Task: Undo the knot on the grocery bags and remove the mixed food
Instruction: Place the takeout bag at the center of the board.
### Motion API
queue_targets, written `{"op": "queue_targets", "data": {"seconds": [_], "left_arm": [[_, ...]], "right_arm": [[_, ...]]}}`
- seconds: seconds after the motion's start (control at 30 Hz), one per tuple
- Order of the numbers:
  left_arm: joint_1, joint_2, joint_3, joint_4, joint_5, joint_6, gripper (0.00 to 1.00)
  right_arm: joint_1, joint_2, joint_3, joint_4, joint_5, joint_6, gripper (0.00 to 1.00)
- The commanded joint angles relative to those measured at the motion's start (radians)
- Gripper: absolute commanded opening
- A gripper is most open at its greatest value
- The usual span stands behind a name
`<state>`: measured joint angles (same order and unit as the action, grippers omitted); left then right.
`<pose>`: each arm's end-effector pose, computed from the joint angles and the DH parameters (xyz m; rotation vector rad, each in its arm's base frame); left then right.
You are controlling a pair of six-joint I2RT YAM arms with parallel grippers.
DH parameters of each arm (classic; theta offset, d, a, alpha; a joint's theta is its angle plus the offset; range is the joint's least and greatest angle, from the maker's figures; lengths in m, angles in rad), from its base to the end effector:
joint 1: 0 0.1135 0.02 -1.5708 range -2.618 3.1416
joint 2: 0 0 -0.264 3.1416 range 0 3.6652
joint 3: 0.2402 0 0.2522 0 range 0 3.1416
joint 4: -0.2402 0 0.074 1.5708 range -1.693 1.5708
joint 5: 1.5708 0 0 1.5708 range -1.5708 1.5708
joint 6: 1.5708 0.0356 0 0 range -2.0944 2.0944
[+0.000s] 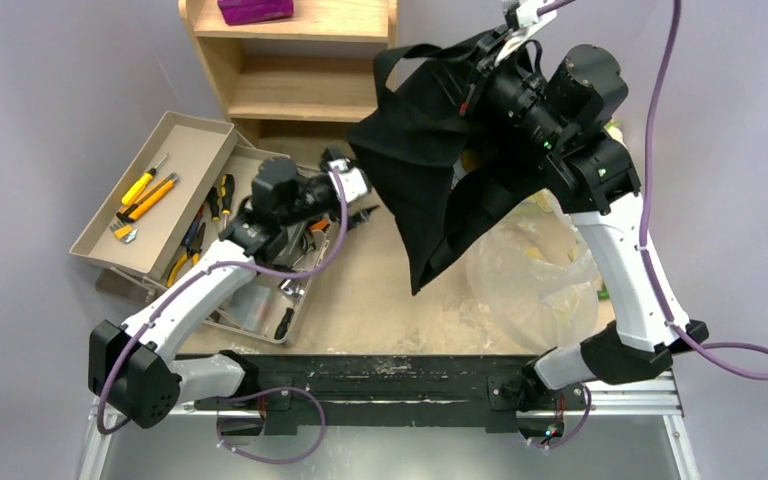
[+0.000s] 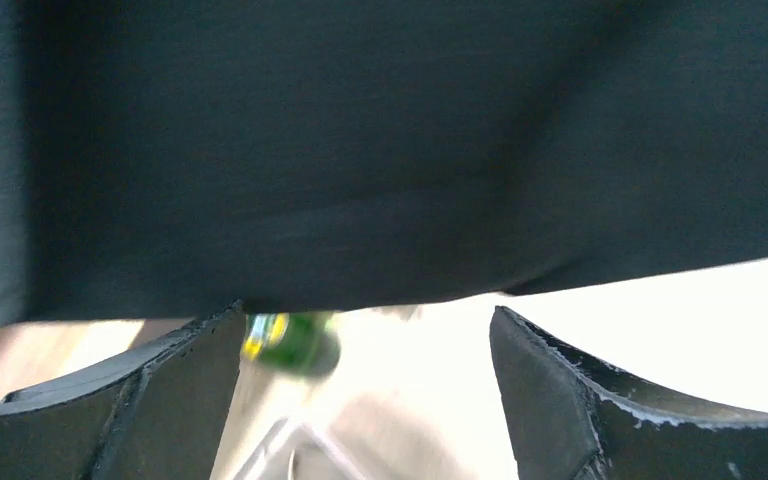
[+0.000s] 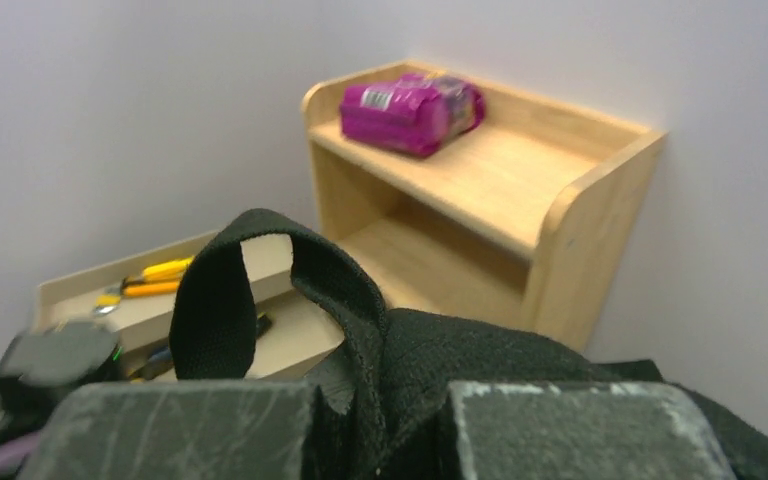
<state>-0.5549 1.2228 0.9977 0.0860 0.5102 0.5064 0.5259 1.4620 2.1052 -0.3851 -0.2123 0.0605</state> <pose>0.2341 -0.1656 0.3509 1.1732 1.2501 -0.4711 0.2181 0.1353 0.5986 -0.4869 1.2549 0.6363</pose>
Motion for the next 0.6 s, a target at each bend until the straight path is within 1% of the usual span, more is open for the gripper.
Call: {"op": "queue_targets", "data": {"seconds": [0.0,0.07,0.13,0.23,0.37,0.43,0.47,0.57], "left_arm": [[0.142,-0.025,0.111,-0.226,-0.120,-0.108,0.88],[0.194,-0.048,0.124,-0.270,-0.138,-0.090,0.88],[0.232,-0.075,0.110,-0.294,-0.136,-0.037,0.88],[0.248,-0.125,0.050,-0.273,-0.129,0.046,0.88],[0.250,-0.146,0.036,-0.300,-0.093,0.066,0.88],[0.249,-0.145,0.038,-0.304,-0.082,0.057,0.88],[0.250,-0.144,0.041,-0.304,-0.078,0.054,0.88],[0.250,-0.137,0.065,-0.321,-0.051,0.042,0.88]], "right_arm": [[-0.001,-0.163,-0.050,0.342,-0.091,0.064,0.00],[0.000,-0.194,-0.094,0.280,-0.105,0.058,0.00],[0.000,-0.225,-0.139,0.209,-0.136,0.043,0.00],[0.000,-0.272,-0.220,0.076,-0.210,-0.007,0.00],[-0.001,-0.324,-0.343,-0.069,-0.306,-0.056,0.00],[-0.001,-0.326,-0.340,-0.146,-0.335,-0.108,0.00],[0.000,-0.319,-0.315,-0.192,-0.318,-0.116,0.00],[-0.001,-0.262,-0.178,-0.369,-0.271,-0.170,0.00]]}}
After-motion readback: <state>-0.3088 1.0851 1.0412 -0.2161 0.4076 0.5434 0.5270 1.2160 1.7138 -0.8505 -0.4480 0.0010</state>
